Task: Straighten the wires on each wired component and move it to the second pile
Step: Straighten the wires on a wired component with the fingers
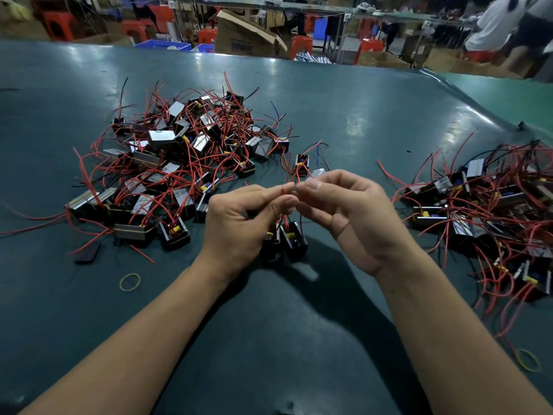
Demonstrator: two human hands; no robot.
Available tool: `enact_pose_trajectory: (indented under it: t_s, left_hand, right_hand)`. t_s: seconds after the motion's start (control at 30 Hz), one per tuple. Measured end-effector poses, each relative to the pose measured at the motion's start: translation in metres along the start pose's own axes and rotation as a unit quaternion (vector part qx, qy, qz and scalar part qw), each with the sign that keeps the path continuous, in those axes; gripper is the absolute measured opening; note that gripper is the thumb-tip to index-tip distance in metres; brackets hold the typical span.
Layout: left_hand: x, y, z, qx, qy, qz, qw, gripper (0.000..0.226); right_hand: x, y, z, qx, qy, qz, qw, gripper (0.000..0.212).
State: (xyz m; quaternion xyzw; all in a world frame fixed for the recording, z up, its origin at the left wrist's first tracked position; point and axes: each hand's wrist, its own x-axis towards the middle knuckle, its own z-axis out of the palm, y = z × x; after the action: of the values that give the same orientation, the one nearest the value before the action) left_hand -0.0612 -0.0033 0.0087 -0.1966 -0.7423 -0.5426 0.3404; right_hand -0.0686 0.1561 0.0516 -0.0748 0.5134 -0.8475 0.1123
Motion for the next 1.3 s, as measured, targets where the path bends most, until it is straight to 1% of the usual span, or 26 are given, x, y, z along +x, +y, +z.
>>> enact_pose_trajectory:
  t_s: [0.03,0.1,0.2,0.27,0.4,0.5,0.57,0.63,0.8,0.9,0.97,1.07,1.2,1.3]
  left_hand:
    - [0.000,0.000,0.001,-0.006,0.004,-0.001,1.000,0.027]
    - [-0.002,0.000,0.004,-0.017,0.010,-0.007,1.000,0.024]
    - [-0.005,0.002,0.010,-0.046,0.002,-0.032,0.998,0.025]
    - [-0.006,0.003,0.012,-0.059,-0.010,-0.045,0.997,0.026]
    - [-0.005,0.002,0.010,-0.018,-0.018,-0.052,0.998,0.017]
    - [-0.004,0.003,0.007,-0.003,-0.042,-0.062,0.997,0.016]
    - [-0.004,0.005,0.004,0.004,-0.077,-0.066,0.995,0.019]
    - [-0.005,0.006,0.002,0.013,-0.092,-0.070,0.993,0.021]
    - [-0.004,0.007,-0.002,0.062,-0.093,-0.036,0.993,0.023]
    - [-0.003,0.008,-0.002,0.067,-0.090,-0.041,0.993,0.023]
    - [-0.003,0.008,-0.002,0.060,-0.096,-0.046,0.992,0.022]
    - [-0.003,0.009,-0.003,0.061,-0.111,-0.031,0.991,0.021]
    - [-0.003,0.008,-0.004,0.060,-0.130,-0.035,0.989,0.021]
    - [-0.003,0.007,-0.005,0.059,-0.137,-0.050,0.988,0.023]
  right_hand:
    - [0.000,0.001,0.002,0.007,-0.004,0.007,1.000,0.013]
    - [-0.001,0.004,0.006,-0.016,0.002,0.021,1.000,0.011]
    - [-0.001,0.008,0.006,-0.042,0.017,0.025,0.999,0.011]
    - [0.000,0.009,0.005,-0.050,0.025,0.004,0.998,0.010]
    - [0.001,0.006,-0.003,-0.134,0.039,-0.038,0.989,0.005]
    - [0.000,0.003,-0.007,-0.205,0.012,-0.051,0.977,0.008]
    - [0.000,0.002,-0.008,-0.224,0.001,-0.061,0.973,0.007]
    - [0.000,0.001,-0.009,-0.232,0.000,-0.069,0.970,0.005]
    - [-0.001,0.000,-0.012,-0.261,-0.030,-0.065,0.963,0.011]
    - [-0.001,0.002,-0.012,-0.261,-0.045,-0.073,0.962,0.014]
    - [-0.001,0.003,-0.012,-0.276,-0.051,-0.094,0.955,0.012]
    - [0.000,0.005,-0.012,-0.333,-0.054,-0.150,0.929,0.011]
    - [0.001,0.010,-0.013,-0.429,-0.052,-0.237,0.870,0.019]
    - [0.003,0.014,-0.014,-0.467,-0.060,-0.288,0.834,0.014]
